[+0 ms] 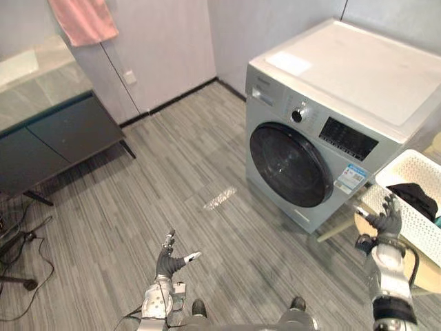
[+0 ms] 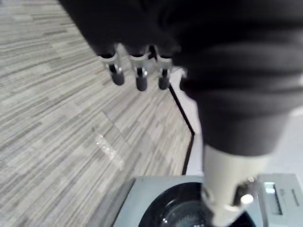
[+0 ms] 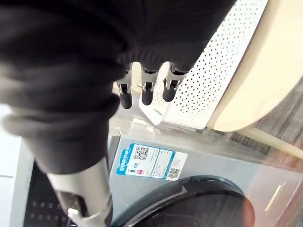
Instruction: Pick up the laundry basket with both hands and put the clothes into the washing machine.
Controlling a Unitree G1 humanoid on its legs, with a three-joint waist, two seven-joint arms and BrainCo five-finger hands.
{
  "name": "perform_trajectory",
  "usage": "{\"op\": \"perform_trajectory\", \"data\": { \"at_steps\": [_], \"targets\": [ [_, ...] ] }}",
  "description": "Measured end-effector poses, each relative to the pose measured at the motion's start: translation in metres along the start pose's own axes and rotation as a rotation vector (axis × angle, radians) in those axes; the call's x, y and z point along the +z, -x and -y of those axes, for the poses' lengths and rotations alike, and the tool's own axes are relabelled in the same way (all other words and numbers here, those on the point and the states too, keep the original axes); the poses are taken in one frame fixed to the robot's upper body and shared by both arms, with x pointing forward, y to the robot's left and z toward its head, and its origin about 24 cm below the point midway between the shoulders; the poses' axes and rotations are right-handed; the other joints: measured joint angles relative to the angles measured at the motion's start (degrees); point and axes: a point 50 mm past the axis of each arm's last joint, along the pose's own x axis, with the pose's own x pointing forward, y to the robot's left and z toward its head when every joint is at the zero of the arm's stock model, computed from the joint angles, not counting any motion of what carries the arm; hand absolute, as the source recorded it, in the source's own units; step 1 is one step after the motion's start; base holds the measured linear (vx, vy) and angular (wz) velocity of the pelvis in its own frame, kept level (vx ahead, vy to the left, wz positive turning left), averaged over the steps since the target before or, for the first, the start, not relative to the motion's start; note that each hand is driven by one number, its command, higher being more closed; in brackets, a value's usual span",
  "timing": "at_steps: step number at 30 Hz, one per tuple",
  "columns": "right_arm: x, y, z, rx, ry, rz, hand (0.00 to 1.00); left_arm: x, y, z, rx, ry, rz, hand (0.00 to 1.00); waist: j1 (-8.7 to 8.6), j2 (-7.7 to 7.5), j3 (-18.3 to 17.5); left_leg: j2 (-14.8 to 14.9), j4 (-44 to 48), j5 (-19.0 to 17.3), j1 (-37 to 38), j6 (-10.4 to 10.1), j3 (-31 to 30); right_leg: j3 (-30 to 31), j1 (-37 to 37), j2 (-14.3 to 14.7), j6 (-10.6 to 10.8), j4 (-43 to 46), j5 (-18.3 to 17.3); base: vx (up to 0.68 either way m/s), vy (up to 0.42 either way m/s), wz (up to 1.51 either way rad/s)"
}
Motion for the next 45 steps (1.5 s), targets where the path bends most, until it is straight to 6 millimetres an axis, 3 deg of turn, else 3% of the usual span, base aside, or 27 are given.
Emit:
{"op": "perform_trajectory", "data": {
  "at_steps": [4,9,12,17,23,26,30,33,35,37,45],
  "targets": [
    [0.033,-0.027,-0.025,0.062,0.048,0.06,0.0,0.008,-0.005,0.004,-0.016,0.002,0.03,0.0,0.24,0.35,5.48,-0.07,1.75,1.08,-3.48,0.03,-0.26,0.41,-3.36,-0.61,-0.42,1.81,0.44,-0.06,-0.017,0.0],
    [0.075,-0.049,-0.038,0.076,0.032,0.138,0.0,0.022,-0.007,0.006,-0.022,0.028,0.098,0.0,0.47,1.73,10.0,-0.24,4.51,1.06,-7.84,0.03,-1.1,0.39,-6.86,-1.48,-0.52,3.72,0.5,-0.06,-0.01,0.06],
    [0.096,-0.059,-0.035,0.063,-0.001,0.162,0.0,0.03,-0.01,0.004,-0.019,0.04,0.129,0.0,1.42,2.5,12.66,-0.21,6.03,1.05,-10.35,0.04,-1.43,0.47,-8.89,-1.75,-0.76,4.53,0.66,-0.08,-0.012,0.03],
    [0.116,-0.07,-0.027,0.01,-0.018,0.179,0.0,0.031,-0.01,0.002,-0.01,0.04,0.132,0.0,1.78,2.98,13.35,-0.28,7.18,1.06,-13.7,0.06,-1.85,0.56,-11.98,-2.16,-0.95,5.71,0.79,-0.06,-0.017,0.01],
    [0.175,-0.083,0.016,-0.154,-0.007,0.296,0.0,0.037,-0.014,0.002,0.008,0.045,0.155,0.0,1.86,4.84,15.56,-0.36,8.2,1.26,-17.08,0.31,-2.16,0.55,-15.07,-2.45,-1.34,6.51,1.08,-0.05,-0.023,0.02],
    [0.188,-0.084,0.024,-0.189,-0.01,0.327,0.0,0.037,-0.014,0.002,0.011,0.046,0.156,0.0,1.83,5.11,15.68,-0.33,8.47,1.29,-18.7,0.35,-1.97,0.82,-16.89,-2.45,-1.56,6.64,1.25,-0.02,-0.045,-0.07],
    [0.207,-0.087,0.021,-0.186,0.003,0.35,0.0,0.042,-0.016,0.004,0.019,0.055,0.172,0.0,2.15,6.44,16.47,-0.3,9.88,1.38,-22.25,0.48,-2.4,0.82,-19.95,-2.62,-1.93,7.44,1.54,-0.02,-0.055,0.01],
    [0.229,-0.086,0.022,-0.188,-0.021,0.391,0.0,0.049,-0.02,0.007,0.01,0.068,0.203,0.0,3.86,8.48,17.38,-0.35,10.39,1.72,-23.99,0.94,-3.39,0.06,-20.83,-2.71,-2.21,7.7,1.74,-0.05,-0.038,0.11],
    [0.237,-0.087,0.02,-0.195,-0.043,0.394,0.0,0.052,-0.02,0.01,0.008,0.07,0.215,0.0,4.49,8.94,17.23,-0.44,9.92,2.26,-25.63,1.37,-4.58,-1.11,-21.83,-2.85,-2.28,8.25,1.69,-0.06,-0.048,0.25],
    [0.235,-0.089,0.027,-0.224,-0.059,0.369,0.0,0.051,-0.02,0.014,-0.005,0.068,0.211,0.0,5.24,8.94,17.23,-0.54,9.79,2.87,-26.68,1.75,-5.81,-2.5,-21.88,-3.08,-2.47,8.75,1.54,-0.05,-0.063,0.32],
    [0.245,-0.09,0.025,-0.227,-0.12,0.371,0.0,0.061,-0.025,0.015,0.013,0.078,0.242,0.0,7.8,9.28,17.0,-1.64,8.57,4.77,-28.44,1.96,-8.99,-5.81,-21.92,-4.44,-2.93,10.65,0.81,-0.05,-0.044,0.22]
  ]
}}
